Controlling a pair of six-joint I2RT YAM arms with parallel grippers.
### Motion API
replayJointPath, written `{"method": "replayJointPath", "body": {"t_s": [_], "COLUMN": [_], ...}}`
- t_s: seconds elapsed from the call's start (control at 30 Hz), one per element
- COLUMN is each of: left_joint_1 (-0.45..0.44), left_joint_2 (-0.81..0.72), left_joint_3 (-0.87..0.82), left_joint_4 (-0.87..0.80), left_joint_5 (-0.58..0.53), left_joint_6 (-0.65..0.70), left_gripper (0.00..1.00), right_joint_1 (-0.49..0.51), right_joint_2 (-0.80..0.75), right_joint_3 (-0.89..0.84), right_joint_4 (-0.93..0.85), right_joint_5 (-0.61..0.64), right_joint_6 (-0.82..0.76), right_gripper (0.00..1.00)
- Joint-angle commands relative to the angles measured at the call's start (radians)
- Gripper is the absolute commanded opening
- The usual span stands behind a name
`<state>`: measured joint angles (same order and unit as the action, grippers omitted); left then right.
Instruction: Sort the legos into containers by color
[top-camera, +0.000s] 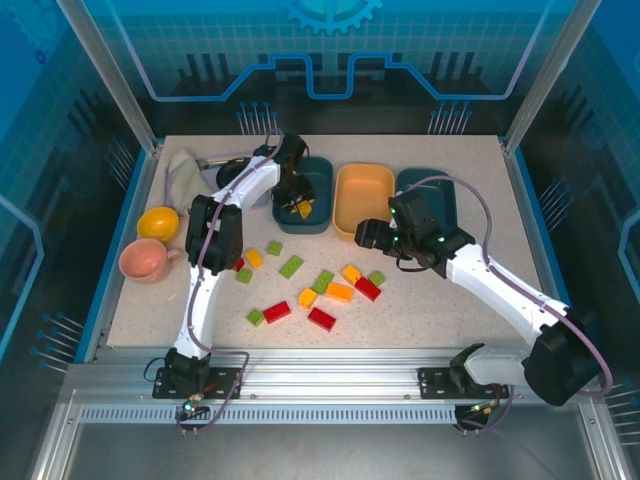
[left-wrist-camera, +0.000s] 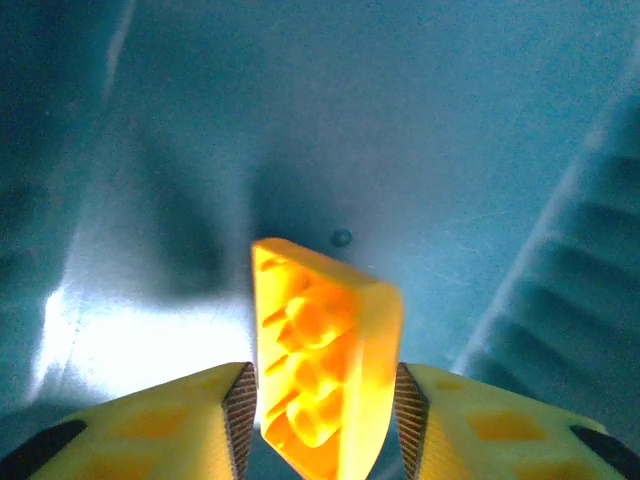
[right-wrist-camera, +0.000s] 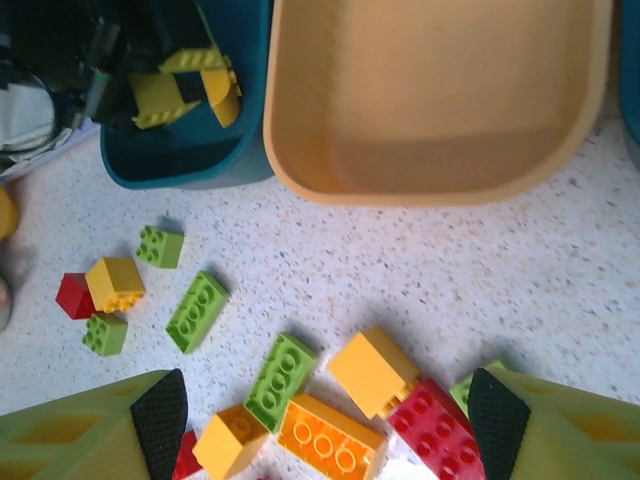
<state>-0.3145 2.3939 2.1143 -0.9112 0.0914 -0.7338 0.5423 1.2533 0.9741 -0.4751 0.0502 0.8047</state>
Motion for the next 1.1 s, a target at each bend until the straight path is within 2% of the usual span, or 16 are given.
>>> {"method": "replayJointPath", "body": {"t_s": [0.0,0.1,0.2,0.33,0.43,0.53,0.7,0.8,0.93,1.07], "left_joint_1": [-0.007,-0.009,-0.011,-0.023,-0.047,-0.084,-0.132,-0.139,-0.141,-0.141], "left_joint_2": [-0.043,-0.096,-0.186,-0.376,-0.545,-0.746,-1.111,-1.314,-1.489,-1.568], "left_joint_3": [0.047,0.055,0.033,-0.108,-0.271,-0.51,-0.942,-1.136,-1.277,-1.338], "left_joint_4": [-0.032,-0.038,-0.034,0.04,0.103,0.203,0.347,0.368,0.305,0.288], "left_joint_5": [0.03,0.03,0.028,0.049,0.066,0.093,0.099,0.088,0.066,0.058], "left_joint_6": [0.02,0.021,0.01,-0.015,-0.013,-0.024,-0.078,-0.113,-0.145,-0.176], "left_gripper": [0.53,0.62,0.66,0.7,0.74,0.77,0.83,0.89,0.89,0.89], "right_joint_1": [-0.012,-0.012,-0.011,-0.011,0.004,0.069,0.146,0.144,0.123,0.103], "right_joint_2": [-0.061,-0.089,-0.104,-0.134,-0.161,-0.145,-0.003,0.066,0.129,0.195], "right_joint_3": [-0.016,-0.012,0.008,0.0,-0.025,-0.051,-0.056,-0.054,-0.053,-0.064], "right_joint_4": [-0.106,-0.159,-0.247,-0.333,-0.35,-0.321,-0.278,-0.243,-0.194,-0.132], "right_joint_5": [0.023,0.039,0.073,0.1,0.123,0.185,0.273,0.292,0.278,0.267], "right_joint_6": [-0.022,-0.048,-0.086,-0.1,-0.041,0.076,0.344,0.416,0.477,0.511], "right_gripper": [0.77,0.76,0.75,0.74,0.73,0.72,0.72,0.71,0.68,0.64]}}
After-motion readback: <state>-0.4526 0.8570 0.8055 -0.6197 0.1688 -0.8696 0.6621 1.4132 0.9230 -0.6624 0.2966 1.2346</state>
